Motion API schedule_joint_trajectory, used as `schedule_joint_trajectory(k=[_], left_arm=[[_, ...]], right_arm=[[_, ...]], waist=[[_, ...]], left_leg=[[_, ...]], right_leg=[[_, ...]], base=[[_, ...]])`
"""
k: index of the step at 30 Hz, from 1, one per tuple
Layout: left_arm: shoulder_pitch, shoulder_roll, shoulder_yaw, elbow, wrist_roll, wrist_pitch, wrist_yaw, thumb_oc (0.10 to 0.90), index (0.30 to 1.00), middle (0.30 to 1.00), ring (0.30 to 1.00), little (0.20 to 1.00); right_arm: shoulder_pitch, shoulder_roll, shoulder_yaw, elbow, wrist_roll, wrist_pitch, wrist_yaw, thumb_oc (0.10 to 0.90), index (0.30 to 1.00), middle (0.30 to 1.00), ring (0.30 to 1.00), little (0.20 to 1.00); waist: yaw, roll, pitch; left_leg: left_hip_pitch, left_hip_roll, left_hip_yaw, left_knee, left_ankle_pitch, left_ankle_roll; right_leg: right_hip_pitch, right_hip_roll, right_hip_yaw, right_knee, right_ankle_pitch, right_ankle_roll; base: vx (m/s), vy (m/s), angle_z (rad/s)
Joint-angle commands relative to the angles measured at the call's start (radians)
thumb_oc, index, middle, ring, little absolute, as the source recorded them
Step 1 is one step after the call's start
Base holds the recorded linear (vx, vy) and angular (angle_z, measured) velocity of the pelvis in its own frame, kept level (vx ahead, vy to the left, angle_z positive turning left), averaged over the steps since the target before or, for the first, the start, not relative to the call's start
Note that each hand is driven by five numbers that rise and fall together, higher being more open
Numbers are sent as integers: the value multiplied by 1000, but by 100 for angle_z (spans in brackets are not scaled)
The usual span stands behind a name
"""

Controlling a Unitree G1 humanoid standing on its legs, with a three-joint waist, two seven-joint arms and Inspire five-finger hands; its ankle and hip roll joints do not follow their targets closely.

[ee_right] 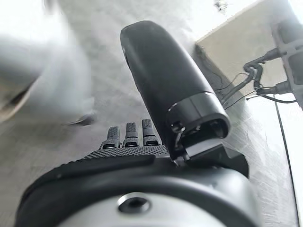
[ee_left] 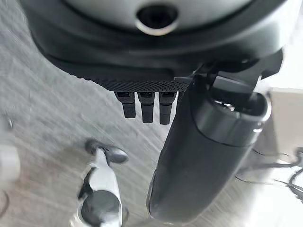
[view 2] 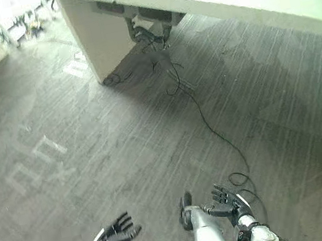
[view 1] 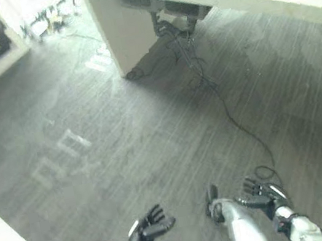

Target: Place the dishes in the dishwasher.

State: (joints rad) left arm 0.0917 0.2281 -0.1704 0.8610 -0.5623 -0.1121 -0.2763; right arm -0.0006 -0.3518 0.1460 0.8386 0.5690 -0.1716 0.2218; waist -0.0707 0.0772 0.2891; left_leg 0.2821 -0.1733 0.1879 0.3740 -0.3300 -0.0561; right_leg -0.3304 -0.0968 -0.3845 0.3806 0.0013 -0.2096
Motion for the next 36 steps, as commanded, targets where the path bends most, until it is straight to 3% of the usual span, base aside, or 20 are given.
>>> schedule_joint_trajectory(k=[1, 2, 3, 4, 5, 6, 7, 8, 11, 15, 19, 20, 23, 26, 28, 31, 34, 36], left_arm=[[-77, 60, 13, -105, 24, -53, -7, 800, 900, 900, 900, 900], [-55, 55, 22, -101, 16, -73, -30, 800, 900, 900, 900, 900], [-55, 55, 22, -101, 16, -73, -30, 800, 900, 900, 900, 900], [-45, 64, 34, -128, 18, -52, -53, 800, 900, 900, 900, 900], [-50, 65, 25, -131, 31, -56, -60, 800, 900, 900, 900, 900], [-55, 59, 20, -112, 44, -79, -46, 800, 900, 900, 900, 900], [-62, 62, 17, -103, 35, -87, -44, 800, 900, 900, 900, 900], [-62, 63, 5, -106, 39, -91, -45, 800, 900, 900, 900, 900], [-44, 51, 6, -111, 45, -99, -40, 800, 900, 900, 900, 900], [-51, 39, 20, -100, 61, -88, -52, 800, 900, 900, 900, 900], [-76, 52, 8, -79, 92, -84, -49, 800, 900, 900, 900, 900], [-89, 65, -1, -69, 100, -92, -48, 800, 900, 900, 900, 900], [-97, 81, -5, -53, 107, -106, -48, 800, 900, 900, 900, 900], [-108, 104, -15, -38, 120, -124, -41, 800, 900, 900, 900, 900], [-108, 105, -12, -37, 104, -123, -27, 800, 900, 900, 900, 900], [-110, 108, -7, -56, 83, -112, -18, 800, 900, 900, 900, 900], [-85, 109, 4, -86, 81, -93, -6, 800, 900, 900, 900, 900], [-71, 101, 8, -83, 88, -84, -3, 800, 900, 900, 900, 900]], right_arm=[[-69, -31, -3, -87, -21, -70, 45, 800, 900, 900, 900, 900], [-59, -56, 4, -107, -14, -73, 77, 800, 900, 900, 900, 900], [-59, -56, 4, -107, -14, -73, 77, 800, 900, 900, 900, 900], [-54, -70, -15, -116, 9, -59, 75, 800, 900, 900, 900, 900], [-64, -77, -25, -102, 19, -76, 75, 800, 900, 900, 900, 900], [-77, -70, -19, -90, 8, -79, 75, 800, 900, 900, 900, 900], [-82, -62, -19, -84, -2, -78, 65, 800, 900, 900, 900, 900], [-78, -59, -15, -64, 5, -86, 48, 800, 900, 900, 900, 900], [-69, -55, -9, -3, 8, -125, 73, 800, 900, 900, 900, 900], [-56, -46, -17, 36, -8, -154, 74, 800, 900, 900, 900, 900], [-29, -35, -47, 43, 20, -153, 55, 800, 900, 900, 900, 900], [-15, -28, -58, 38, 22, -151, 45, 800, 900, 900, 900, 900], [-11, -17, -66, 50, 17, -153, 35, 800, 900, 900, 900, 900], [-12, -6, -73, 58, 34, -156, 35, 800, 900, 900, 900, 900], [-18, -7, -69, 58, 17, -154, 43, 800, 900, 900, 900, 900], [-40, -10, -49, 54, 17, -146, 30, 800, 900, 900, 900, 900], [-62, -15, -38, 63, 24, -134, 29, 800, 900, 900, 900, 900], [-74, -25, -37, 81, 21, -128, 43, 800, 900, 900, 900, 900]], waist=[[22, -43, -72], [37, -50, -83], [37, -50, -83], [56, -55, -65], [81, -69, -41], [96, -71, -33], [97, -73, -32], [108, -51, -29], [141, -14, -34], [139, -14, -50], [123, -12, -58], [115, -1, -63], [111, 7, -69], [111, 10, -64], [114, 21, -57], [94, 12, -46], [105, -8, -41], [104, -24, -45]], left_leg=[[-42, 125, -32, -40, 206, 15], [-146, 147, -25, 257, 357, -50], [-146, 147, -25, 257, 357, -50], [-348, 249, 4, 578, 361, -79], [-455, 222, 40, 536, 318, -20], [-451, 202, 68, 326, 279, 20], [-427, 228, 98, 142, 284, 29], [-440, 252, 62, -74, 317, 4], [-566, 346, -82, -74, 333, -51], [-541, 367, -75, -74, 316, -44], [-462, 316, -70, -74, 255, -8], [-440, 287, -74, -74, 227, 19], [-426, 248, -85, -74, 197, 62], [-401, 187, -73, -74, 159, 128], [-386, 186, -52, -74, 140, 139], [-383, 169, -69, -74, 126, 130], [-360, 145, -77, -74, 104, 123], [-346, 110, -97, -74, 90, 121]], right_leg=[[116, -67, 100, -81, -37, 293], [173, -53, 75, -81, -112, 229], [173, -53, 75, -81, -112, 229], [242, -38, 64, -81, -192, 183], [282, -56, 57, -81, -196, 188], [300, -52, 84, -81, -202, 212], [305, -51, 95, -81, -211, 226], [323, -30, 118, -81, -230, 244], [349, 3, 158, -81, -254, 267], [385, -25, 151, -81, -262, 291], [434, -55, 129, -81, -248, 305], [434, -59, 125, -81, -207, 309], [425, -62, 139, -42, -166, 319], [351, -103, 152, 188, -76, 331], [281, -125, 135, 290, -39, 327], [226, -9, 110, 144, -83, 315], [215, 13, 60, -12, -45, 325], [208, 35, 69, -81, -42, 324]], base=[[885, -339, 29], [707, -287, 7], [644, -367, -66], [400, -188, -97], [624, -98, -92], [541, 201, -46], [650, 397, -67], [524, 398, -94], [403, 352, -136], [296, 343, -71], [244, 367, 44], [177, 305, 81], [187, 346, 69], [102, 341, 40], [20, 260, -1], [23, 10, -17], [108, -64, 15], [152, -73, -18]])
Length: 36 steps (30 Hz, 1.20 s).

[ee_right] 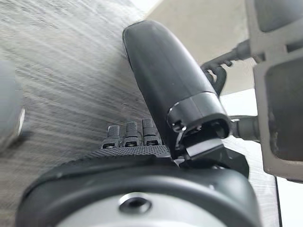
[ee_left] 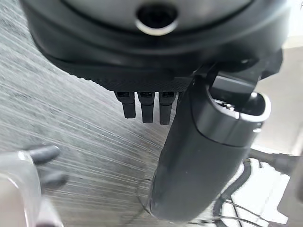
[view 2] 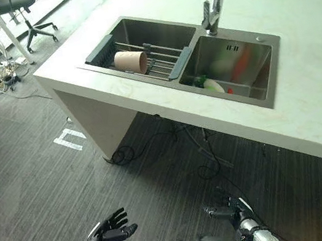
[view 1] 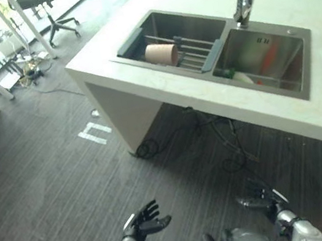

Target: Place the dishes in the dishwasher.

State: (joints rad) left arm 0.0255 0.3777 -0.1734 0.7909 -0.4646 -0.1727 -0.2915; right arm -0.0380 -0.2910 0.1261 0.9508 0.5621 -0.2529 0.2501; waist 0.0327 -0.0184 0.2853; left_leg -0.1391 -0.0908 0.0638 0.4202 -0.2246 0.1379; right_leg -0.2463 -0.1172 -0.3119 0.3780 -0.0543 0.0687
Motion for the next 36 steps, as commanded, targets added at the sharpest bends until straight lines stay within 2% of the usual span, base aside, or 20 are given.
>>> schedule_joint_trajectory(k=[1, 4, 5, 8, 11, 12, 13, 15, 18, 20, 23, 24, 26, 29, 30, 32, 34, 36], left_arm=[[2, -48, 10, -13, -7, -23, 10, 800, 900, 900, 900, 900], [17, -56, 8, -8, 14, -20, 18, 800, 900, 900, 900, 900], [14, -63, 4, -4, 12, -17, 16, 800, 900, 900, 900, 900], [-8, -79, -7, 15, 17, -26, 10, 800, 900, 900, 900, 900], [-42, -82, -28, 18, 21, -22, 0, 800, 900, 900, 900, 900], [-45, -84, -35, 18, 11, -25, -4, 800, 900, 900, 900, 900], [-43, -86, -33, 20, 6, -27, -3, 800, 900, 900, 900, 900], [-38, -86, -29, 25, 2, -20, -3, 800, 900, 900, 900, 900], [-41, -90, -31, 48, 17, -20, -30, 800, 900, 900, 900, 900], [-34, -100, -26, 54, 33, -20, -44, 800, 900, 900, 900, 900], [-39, -104, -34, 80, 75, -18, -57, 800, 900, 900, 900, 900], [-50, -106, -47, 103, 95, -32, -56, 800, 900, 900, 900, 900], [-70, -97, -78, 131, 114, -41, -34, 800, 900, 900, 900, 900], [-76, -85, -78, 155, 98, -41, -18, 800, 900, 900, 900, 900], [-71, -76, -67, 168, 93, -45, -23, 800, 900, 900, 900, 900], [-62, -71, -57, 177, 90, -53, -14, 800, 900, 900, 900, 900], [-50, -74, -37, 186, 76, -54, -8, 800, 900, 900, 900, 900], [-40, -83, -28, 183, 78, -46, 11, 800, 900, 900, 900, 900]], right_arm=[[-32, -85, -19, -30, 23, -47, 15, 800, 900, 900, 900, 900], [-17, -88, -27, -27, 21, -12, 10, 800, 900, 900, 900, 900], [-12, -87, -37, -8, 22, -2, 13, 800, 900, 900, 900, 900], [-13, -91, -55, 38, -38, -15, 8, 800, 900, 900, 900, 900], [-24, -106, -53, 58, -44, -18, -15, 800, 900, 900, 900, 900], [-26, -105, -58, 82, -45, -29, -17, 800, 900, 900, 900, 900], [-27, -105, -60, 90, -50, -29, -17, 800, 900, 900, 900, 900], [-29, -106, -52, 116, -60, -22, -18, 800, 900, 900, 900, 900], [-28, -112, -41, 155, -48, -21, -17, 800, 900, 900, 900, 900], [-16, -113, -50, 180, -61, -25, -29, 800, 900, 900, 900, 900], [-15, -104, -69, 206, -67, -1, -70, 800, 900, 900, 900, 900], [-14, -99, -82, 220, -24, 20, -74, 800, 900, 900, 900, 900], [-2, -88, -128, 253, 2, 41, -52, 800, 900, 900, 900, 900], [3, -74, -133, 262, -24, 33, -37, 800, 900, 900, 900, 900], [5, -69, -126, 256, -26, 21, -27, 800, 900, 900, 900, 900], [-4, -67, -115, 245, -35, 21, -19, 800, 900, 900, 900, 900], [-22, -67, -97, 247, -40, 28, -19, 800, 900, 900, 900, 900], [-37, -68, -95, 256, -42, 33, -18, 800, 900, 900, 900, 900]], waist=[[-6, 65, -42], [-19, 56, -56], [-21, 54, -67], [-25, 42, -65], [-17, 26, -45], [-14, 26, -37], [-13, 31, -37], [-10, 62, -50], [-3, 82, -49], [3, 93, -43], [-6, 107, -45], [-11, 110, -46], [-23, 109, -48], [-17, 107, -43], [-14, 111, -39], [-7, 111, -33], [-6, 97, -17], [-7, 80, -16]], left_leg=[[82, 14, 19, -120, -23, -69], [95, 3, 28, -120, -23, -73], [97, 8, 48, -120, -15, -83], [138, 6, 125, -120, -7, -97], [121, 35, 157, -120, 75, -130], [100, 69, 151, -120, 91, -146], [93, 86, 137, -120, 87, -150], [25, 166, 28, -120, 88, -180], [-26, 208, -87, -120, 123, -225], [-57, 219, -107, -120, 142, -234], [-31, 221, -74, -120, 115, -220], [-18, 210, -76, -120, 104, -209], [14, 170, -77, -120, 66, -157], [32, 129, -65, -120, 45, -100], [44, 123, -30, -120, 32, -79], [53, 123, 4, -120, 19, -68], [76, 113, 39, -120, -6, -65], [84, 109, 55, -120, -14, -77]], right_leg=[[106, 57, 11, -78, 15, 47], [99, 59, 27, -78, -31, 26], [107, 55, 25, -78, -58, 18], [141, 20, 20, -78, -84, 4], [174, -12, 27, -78, -101, -11], [192, -18, 43, -78, -112, -6], [196, -15, 52, -78, -115, -1], [193, 13, 80, -78, -130, 6], [207, 21, 125, -78, -150, 12], [231, 11, 141, -78, -160, 19], [255, -22, 125, -78, -153, 32], [262, -29, 127, -78, -144, 35], [281, -31, 148, -68, -111, 42], [215, -54, 152, 88, -58, 63], [170, -66, 125, 192, -26, 63], [133, -71, 101, 246, -8, 61], [106, -52, 82, 178, -1, 66], [124, -47, 54, -13, 18, 73]], base=[[183, -114, -66], [194, -118, -22], [162, -73, -2], [165, -7, 4], [99, 60, 17], [162, 161, 36], [241, 264, 5], [239, 337, -25], [293, 443, -21], [333, 524, -40], [270, 469, -42], [286, 431, -23], [310, 414, -10], [169, 305, -19], [137, 291, -35], [141, 209, -85], [198, 60, -103], [228, -104, -69]])
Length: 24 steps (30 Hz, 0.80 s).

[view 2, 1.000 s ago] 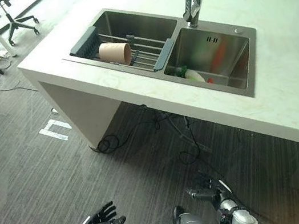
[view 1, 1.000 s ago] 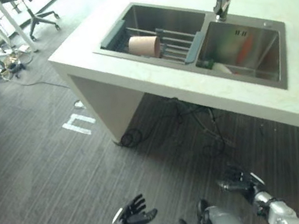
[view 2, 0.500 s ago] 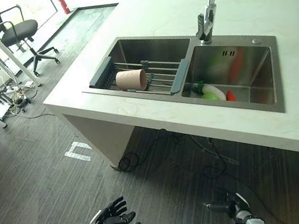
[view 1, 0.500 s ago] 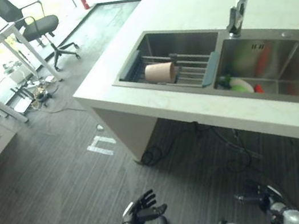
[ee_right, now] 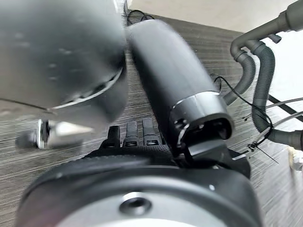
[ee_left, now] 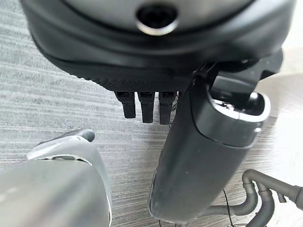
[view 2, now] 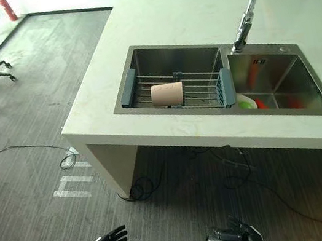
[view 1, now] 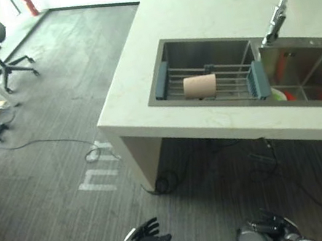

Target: Place the dishes in the dishwasher.

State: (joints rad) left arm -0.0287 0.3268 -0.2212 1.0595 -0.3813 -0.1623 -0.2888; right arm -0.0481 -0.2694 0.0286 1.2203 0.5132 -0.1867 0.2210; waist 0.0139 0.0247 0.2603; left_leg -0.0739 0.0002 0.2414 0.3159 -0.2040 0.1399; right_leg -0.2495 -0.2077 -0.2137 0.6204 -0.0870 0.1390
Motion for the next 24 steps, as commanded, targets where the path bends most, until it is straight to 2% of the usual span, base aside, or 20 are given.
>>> schedule_joint_trajectory(k=[1, 2, 3, 7, 8, 9, 10, 12, 13, 14, 16, 18, 19, 20, 22, 24], left_arm=[[18, -36, 19, -84, -3, -53, 20, 800, 900, 900, 900, 900], [20, -39, 21, -83, 1, -45, 32, 800, 900, 900, 900, 900], [25, -44, 21, -71, 11, -33, 55, 800, 900, 900, 900, 900], [25, -44, 21, -71, 11, -33, 55, 800, 900, 900, 900, 900], [40, -49, 36, -32, 27, -4, 98, 800, 900, 900, 900, 900], [54, -64, 51, -15, -8, 4, 121, 800, 900, 900, 900, 900], [59, -68, 54, -10, -13, 3, 131, 800, 900, 900, 900, 900], [71, -85, 70, 0, -20, -4, 152, 800, 900, 900, 900, 900], [74, -90, 77, 3, -30, -7, 155, 800, 900, 900, 900, 900], [81, -93, 90, 5, -46, -3, 146, 800, 900, 900, 900, 900], [81, -91, 91, 8, -55, 6, 134, 800, 900, 900, 900, 900], [87, -100, 98, 21, -65, 12, 121, 800, 900, 900, 900, 900], [91, -104, 104, 28, -67, 11, 119, 800, 900, 900, 900, 900], [92, -109, 108, 54, -73, 0, 118, 800, 900, 900, 900, 900], [73, -117, 120, 99, -81, -2, 129, 800, 900, 900, 900, 900], [63, -119, 128, 112, -83, -12, 138, 800, 900, 900, 900, 900]], right_arm=[[-33, -90, 2, -10, 6, -31, 12, 800, 900, 900, 900, 900], [-36, -90, -2, -10, 1, -26, 13, 800, 900, 900, 900, 900], [-31, -84, -10, -9, -5, -19, 13, 800, 900, 900, 900, 900], [-30, -84, -10, -9, -5, -19, 13, 800, 900, 900, 900, 900], [3, -65, -27, 1, -18, -12, 14, 800, 900, 900, 900, 900], [4, -64, -23, 10, 13, -16, 6, 800, 900, 900, 900, 900], [4, -66, -22, 10, 7, -18, 10, 800, 900, 900, 900, 900], [-1, -80, -14, 1, -13, -23, 13, 800, 900, 900, 900, 900], [-4, -85, -6, 2, -10, -27, 15, 800, 900, 900, 900, 900], [-4, -92, -2, -3, -15, -34, 10, 800, 900, 900, 900, 900], [-2, -95, -4, -4, 0, -39, 0, 800, 900, 900, 900, 900], [-7, -99, -9, 8, 25, -42, -4, 800, 900, 900, 900, 900], [-10, -100, -9, 12, 30, -41, -3, 800, 900, 900, 900, 900], [-12, -104, 0, 23, 47, -47, -1, 800, 900, 900, 900, 900], [-10, -87, -13, 38, 62, -46, -10, 800, 900, 900, 900, 900], [-3, -82, -23, 51, 69, -51, 0, 800, 900, 900, 900, 900]], waist=[[10, 28, 13], [4, 10, 12], [-6, -13, 9], [-6, -13, 9], [-11, -22, -13], [-7, -21, -24], [-7, -21, -25], [13, -38, -15], [20, -39, -7], [27, -36, 8], [31, -28, 16], [47, -21, 20], [50, -5, 17], [54, 18, 18], [36, 33, -4], [28, 35, -13]], left_leg=[[34, 15, -112, -16, -48, -82], [38, 2, -102, -16, -61, -81], [57, -14, -97, -16, -90, -80], [57, -14, -96, -16, -90, -80], [99, 10, -101, -16, -94, -106], [128, 42, -103, -16, -82, -133], [134, 49, -103, -16, -77, -140], [146, 47, -102, -16, 21, -161], [111, 46, -108, 43, 43, -164], [36, 62, -86, 138, 84, -173], [9, 72, -79, 147, 87, -176], [24, 29, -97, 17, 59, -157], [1, 38, -110, -16, 60, -162], [-52, 68, -130, -16, 89, -188], [-59, 107, -139, -16, 68, -200], [-52, 118, -124, -16, 60, -208]], right_leg=[[132, 33, -52, -320, 73, 14], [94, 2, -45, -320, 81, 26], [42, -39, -9, -320, 101, 48], [42, -39, -9, -320, 101, 49], [65, -57, 3, -320, 68, 52], [88, -37, -17, -320, 36, 23], [95, -30, -20, -320, 26, 13], [128, -21, -26, -320, -9, -25], [138, -12, -25, -320, -23, -40], [160, -7, -39, -320, -43, -65], [176, -2, -54, -320, -55, -71], [189, 3, -49, -320, -63, -57], [188, 19, -52, -320, -67, -53], [199, 45, -52, -320, -80, -55], [196, 39, -78, -320, -88, -45], [195, 28, -92, -320, -89, -41]], base=[[252, -165, -45], [361, -265, -31], [275, -222, -24], [191, -177, 15], [793, -803, 29], [854, -881, 42], [381, -472, 13], [177, -315, -25], [115, -286, -23], [69, -205, -15], [62, -98, -1], [95, 20, 7], [92, 116, 5], [61, 124, -7], [38, 168, -28], [21, 111, -15]])
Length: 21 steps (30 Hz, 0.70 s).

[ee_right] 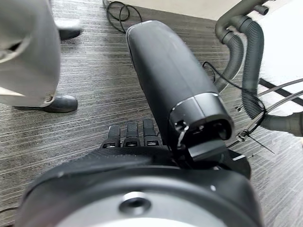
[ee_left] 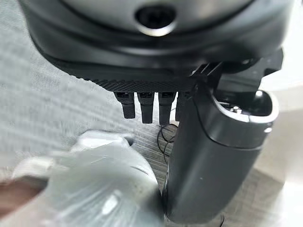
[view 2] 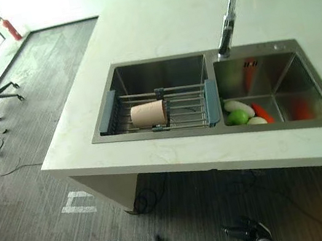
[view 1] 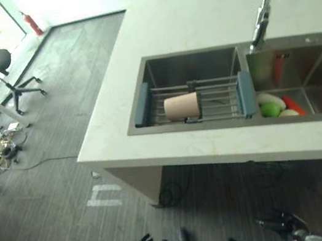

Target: Place the dishes in the dishwasher.

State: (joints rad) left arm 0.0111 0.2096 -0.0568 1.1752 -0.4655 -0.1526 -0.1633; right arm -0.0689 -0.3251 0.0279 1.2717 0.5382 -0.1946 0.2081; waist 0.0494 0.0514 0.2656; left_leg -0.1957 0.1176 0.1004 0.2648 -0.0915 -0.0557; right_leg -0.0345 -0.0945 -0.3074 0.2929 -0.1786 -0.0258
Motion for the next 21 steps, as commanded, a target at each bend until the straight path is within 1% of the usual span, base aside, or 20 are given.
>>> schedule_joint_trajectory(k=[1, 5, 7, 10, 12, 15, 17, 18, 19, 20, 21], left_arm=[[20, 0, -32, 1, -3, -26, 18, 800, 900, 900, 900, 900], [22, 11, -14, 14, -18, -37, 23, 800, 900, 900, 900, 900], [24, 22, -9, 23, -41, -46, 38, 800, 900, 900, 900, 900], [32, 33, -3, 23, -35, -60, 48, 800, 900, 900, 900, 900], [39, 41, 4, 17, -38, -82, 61, 800, 900, 900, 900, 900], [43, 50, 21, -3, -51, -127, 95, 800, 900, 900, 900, 900], [47, 73, 47, -32, -75, -159, 136, 800, 900, 900, 900, 900], [49, 90, 63, -52, -66, -181, 172, 800, 900, 900, 900, 900], [52, 120, 85, -79, -53, -210, 232, 800, 900, 900, 900, 900], [53, 131, 93, -87, -39, -225, 260, 800, 900, 900, 900, 900], [66, 194, 127, -125, 187, -266, 435, 800, 900, 900, 900, 900]], right_arm=[[24, -24, -28, 6, 36, -49, 19, 800, 900, 900, 900, 900], [29, -19, -32, 23, 34, -47, 18, 800, 900, 900, 900, 900], [29, -22, -34, 35, 22, -42, 26, 800, 900, 900, 900, 900], [34, -20, -32, 29, 20, -44, 34, 800, 900, 900, 900, 900], [40, -21, -32, 21, 12, -31, 32, 800, 900, 900, 900, 900], [55, -23, -41, 17, 9, -43, 41, 800, 900, 900, 900, 900], [67, -31, -51, 5, 7, -42, 46, 800, 900, 900, 900, 900], [72, -38, -55, -2, 5, -40, 47, 800, 900, 900, 900, 900], [77, -50, -62, -9, -2, -37, 52, 800, 900, 900, 900, 900], [79, -54, -64, -10, -4, -37, 54, 800, 900, 900, 900, 900], [88, -69, -74, -13, -4, -42, 63, 800, 900, 900, 900, 900]], waist=[[-11, 8, -20], [-9, 6, -37], [-12, 6, -54], [-12, 4, -57], [-14, 1, -59], [-20, 2, -58], [-24, 3, -56], [-27, 3, -55], [-29, 6, -54], [-30, 7, -54], [-31, 11, -46]], left_leg=[[82, 1, 26, 35, -63, -16], [92, -19, 24, 35, -86, -13], [93, -31, 27, 35, -96, -5], [100, -39, 26, 35, -103, 2], [102, -41, 30, 35, -108, 6], [102, -36, 39, 35, -112, 6], [99, -31, 50, 35, -114, 6], [96, -28, 54, 35, -114, 5], [91, -26, 57, 35, -113, 4], [90, -26, 58, 35, -112, 4], [97, -25, 63, 35, -115, 5]], right_leg=[[-15, -92, -1, 7, -1, 127], [-25, -110, 12, 7, 2, 141], [-37, -109, 33, 7, 2, 145], [-34, -107, 44, 7, 0, 147], [-36, -106, 52, 7, 0, 149], [-40, -108, 51, 7, 1, 154], [-46, -113, 49, 7, 2, 157], [-51, -115, 49, 7, 2, 158], [-59, -117, 51, 7, 2, 159], [-61, -118, 52, 7, 1, 160], [-57, -118, 58, 7, -3, 162]], base=[[25, 90, 0], [45, 58, 5], [95, 49, -31], [87, 12, -17], [79, 18, -8], [72, 35, -3], [12, 28, -3], [-28, 30, -6], [-32, 25, -9], [-27, 29, -15], [-23, 21, -22]])
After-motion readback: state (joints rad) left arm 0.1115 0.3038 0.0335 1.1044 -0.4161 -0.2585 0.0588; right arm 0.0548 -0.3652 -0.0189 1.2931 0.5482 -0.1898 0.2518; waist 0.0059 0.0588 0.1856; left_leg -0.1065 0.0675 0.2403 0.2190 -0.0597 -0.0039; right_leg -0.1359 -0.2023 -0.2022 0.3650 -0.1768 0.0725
